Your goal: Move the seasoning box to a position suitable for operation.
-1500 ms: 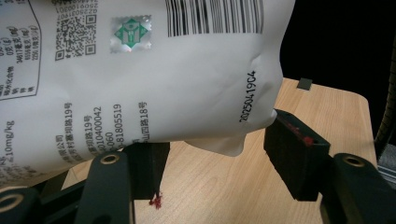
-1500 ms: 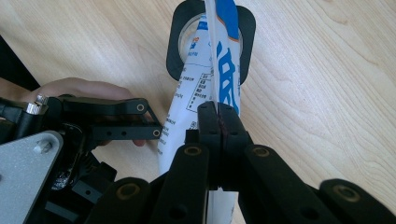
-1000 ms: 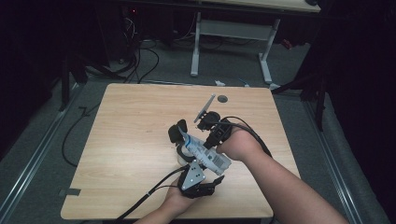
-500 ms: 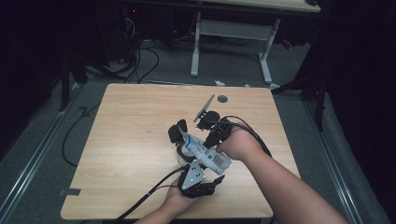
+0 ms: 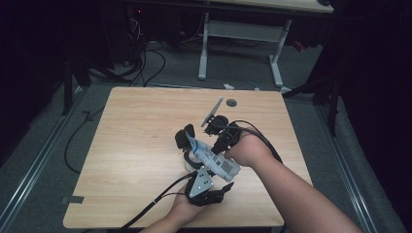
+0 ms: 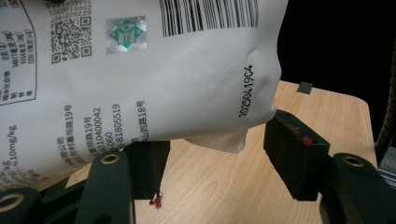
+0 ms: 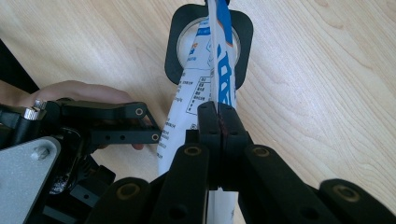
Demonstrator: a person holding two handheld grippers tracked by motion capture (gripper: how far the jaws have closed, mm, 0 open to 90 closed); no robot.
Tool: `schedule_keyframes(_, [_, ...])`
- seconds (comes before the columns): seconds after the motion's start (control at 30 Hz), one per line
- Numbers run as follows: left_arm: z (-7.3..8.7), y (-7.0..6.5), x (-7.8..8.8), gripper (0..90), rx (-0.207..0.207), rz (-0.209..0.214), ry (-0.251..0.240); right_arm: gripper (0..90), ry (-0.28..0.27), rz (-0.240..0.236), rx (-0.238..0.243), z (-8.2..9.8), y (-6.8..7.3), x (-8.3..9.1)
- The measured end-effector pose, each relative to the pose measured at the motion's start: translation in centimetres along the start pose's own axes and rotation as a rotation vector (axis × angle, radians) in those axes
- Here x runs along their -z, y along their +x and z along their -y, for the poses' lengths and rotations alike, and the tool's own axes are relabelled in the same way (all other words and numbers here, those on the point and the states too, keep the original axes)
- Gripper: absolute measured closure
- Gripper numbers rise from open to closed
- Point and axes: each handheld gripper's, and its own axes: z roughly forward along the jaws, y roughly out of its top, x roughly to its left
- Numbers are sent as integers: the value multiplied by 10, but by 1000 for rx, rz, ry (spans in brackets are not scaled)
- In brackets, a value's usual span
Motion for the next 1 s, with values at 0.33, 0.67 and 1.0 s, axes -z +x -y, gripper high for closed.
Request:
schedule_keyframes(0.33, [-1, 1, 1, 420, 2, -1, -6, 900, -1, 5, 1, 0, 1, 2])
schedule_keyframes(0.67, [-2, 0, 1, 421, 2, 0, -6, 900, -3, 3, 0, 0, 1, 3])
schedule_keyframes(1.0, [-2, 0, 0, 421, 3, -1, -7, 900, -5, 0, 2, -1, 0, 3])
